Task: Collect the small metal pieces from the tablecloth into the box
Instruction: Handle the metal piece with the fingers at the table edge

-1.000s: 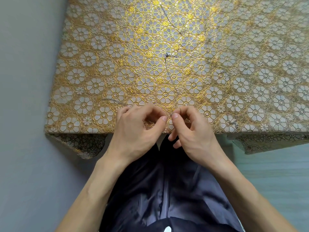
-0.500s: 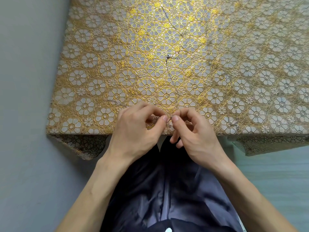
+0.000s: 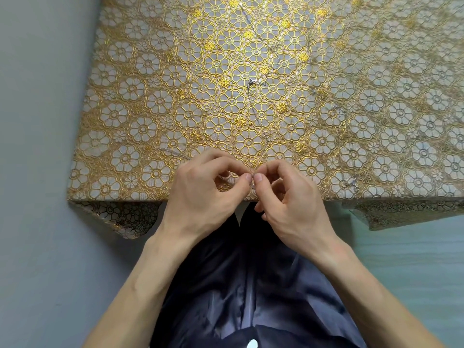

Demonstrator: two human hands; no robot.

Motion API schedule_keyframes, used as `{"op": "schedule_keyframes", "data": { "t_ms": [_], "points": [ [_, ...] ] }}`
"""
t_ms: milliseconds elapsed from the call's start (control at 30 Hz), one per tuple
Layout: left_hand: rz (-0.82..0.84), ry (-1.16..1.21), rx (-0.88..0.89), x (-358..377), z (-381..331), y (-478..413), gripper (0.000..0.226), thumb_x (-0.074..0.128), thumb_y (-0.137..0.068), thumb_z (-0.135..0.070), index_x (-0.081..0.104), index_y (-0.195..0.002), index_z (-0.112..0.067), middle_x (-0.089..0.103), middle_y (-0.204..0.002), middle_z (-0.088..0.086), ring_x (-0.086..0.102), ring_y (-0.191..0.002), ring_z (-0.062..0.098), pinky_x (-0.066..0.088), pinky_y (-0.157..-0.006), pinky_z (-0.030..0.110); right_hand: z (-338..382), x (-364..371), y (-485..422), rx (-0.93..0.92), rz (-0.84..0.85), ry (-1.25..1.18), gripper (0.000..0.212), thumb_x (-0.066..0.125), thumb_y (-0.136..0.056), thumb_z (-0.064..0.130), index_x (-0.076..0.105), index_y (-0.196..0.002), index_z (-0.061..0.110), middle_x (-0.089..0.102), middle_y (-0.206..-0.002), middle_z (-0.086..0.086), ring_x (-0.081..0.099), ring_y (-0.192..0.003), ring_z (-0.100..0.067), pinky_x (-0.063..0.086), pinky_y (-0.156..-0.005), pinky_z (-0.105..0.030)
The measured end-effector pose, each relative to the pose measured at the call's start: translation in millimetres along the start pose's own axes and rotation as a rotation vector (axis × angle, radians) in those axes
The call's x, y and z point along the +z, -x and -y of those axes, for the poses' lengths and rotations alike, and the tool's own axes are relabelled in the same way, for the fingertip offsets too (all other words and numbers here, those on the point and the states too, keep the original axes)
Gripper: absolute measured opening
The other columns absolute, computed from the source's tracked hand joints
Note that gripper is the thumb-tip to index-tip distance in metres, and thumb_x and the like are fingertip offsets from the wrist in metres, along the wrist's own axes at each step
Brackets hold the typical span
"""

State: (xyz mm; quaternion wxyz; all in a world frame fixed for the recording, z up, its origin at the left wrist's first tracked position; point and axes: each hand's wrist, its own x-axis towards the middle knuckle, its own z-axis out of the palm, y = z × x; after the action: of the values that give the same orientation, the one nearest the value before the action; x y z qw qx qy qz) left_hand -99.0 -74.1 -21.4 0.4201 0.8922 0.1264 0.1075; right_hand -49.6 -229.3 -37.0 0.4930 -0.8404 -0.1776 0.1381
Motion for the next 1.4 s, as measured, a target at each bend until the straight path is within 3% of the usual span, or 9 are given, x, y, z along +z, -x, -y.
{"op": "schedule_keyframes", "data": {
  "t_ms": [200,567,767,1133,1300,1400],
  "points": [
    [0.012,-0.007,0.000,0,0,1,0.009,0.072,-0.082,-0.034,0.078,-0.085,-0.027,0.069,-0.095,-0.011,0.064,-0.078,0.007,0.053,-0.080,0.036,0,0,0,-0.068,-0.032,0.064,0.009,0.056,-0.096,0.030,0.058,-0.094,0.022,0.061,-0.080,0.010,0.067,-0.064,-0.017,0.053,-0.060,-0.043],
    [0.007,-0.023,0.002,0,-3,1,0.010,0.069,-0.081,-0.034,0.073,-0.082,-0.025,0.066,-0.086,-0.011,0.062,-0.076,0.006,0.051,-0.078,0.036,0,0,1,-0.137,-0.046,0.115,0.009,0.057,-0.096,0.025,0.059,-0.095,0.017,0.059,-0.085,0.009,0.065,-0.065,-0.016,0.052,-0.063,-0.038],
    [-0.002,-0.035,0.002,1,-3,1,0.006,0.071,-0.080,-0.033,0.074,-0.082,-0.027,0.067,-0.086,-0.011,0.062,-0.077,0.007,0.050,-0.078,0.033,0,0,0,-0.161,-0.053,0.192,0.012,0.058,-0.095,0.026,0.061,-0.094,0.015,0.055,-0.083,0.013,0.054,-0.065,-0.007,0.042,-0.064,-0.021],
    [-0.042,0.028,-0.042,-4,0,-1,0.004,0.073,-0.081,-0.029,0.074,-0.083,-0.026,0.067,-0.090,-0.013,0.065,-0.078,0.007,0.046,-0.072,0.012,4,-5,2,-0.014,0.024,0.002,0.008,0.056,-0.094,0.030,0.058,-0.090,0.023,0.061,-0.071,0.005,0.065,-0.062,-0.019,0.055,-0.061,-0.045],
    [-0.020,0.041,-0.050,-4,-1,-1,0.005,0.072,-0.082,-0.028,0.073,-0.083,-0.023,0.066,-0.083,-0.014,0.065,-0.078,0.009,0.048,-0.072,0.017,5,-6,2,0.064,0.034,-0.049,0.007,0.056,-0.093,0.035,0.056,-0.088,0.030,0.062,-0.070,0.005,0.068,-0.063,-0.021,0.057,-0.060,-0.049],
    [-0.024,0.068,-0.083,-3,-2,-1,0.005,0.071,-0.082,-0.029,0.073,-0.082,-0.025,0.065,-0.078,-0.020,0.065,-0.076,0.008,0.047,-0.070,0.017,11,-9,2,0.137,0.060,-0.119,0.011,0.059,-0.095,0.026,0.058,-0.085,0.026,0.063,-0.064,0.003,0.068,-0.060,-0.020,0.058,-0.057,-0.049]
  ]
}}
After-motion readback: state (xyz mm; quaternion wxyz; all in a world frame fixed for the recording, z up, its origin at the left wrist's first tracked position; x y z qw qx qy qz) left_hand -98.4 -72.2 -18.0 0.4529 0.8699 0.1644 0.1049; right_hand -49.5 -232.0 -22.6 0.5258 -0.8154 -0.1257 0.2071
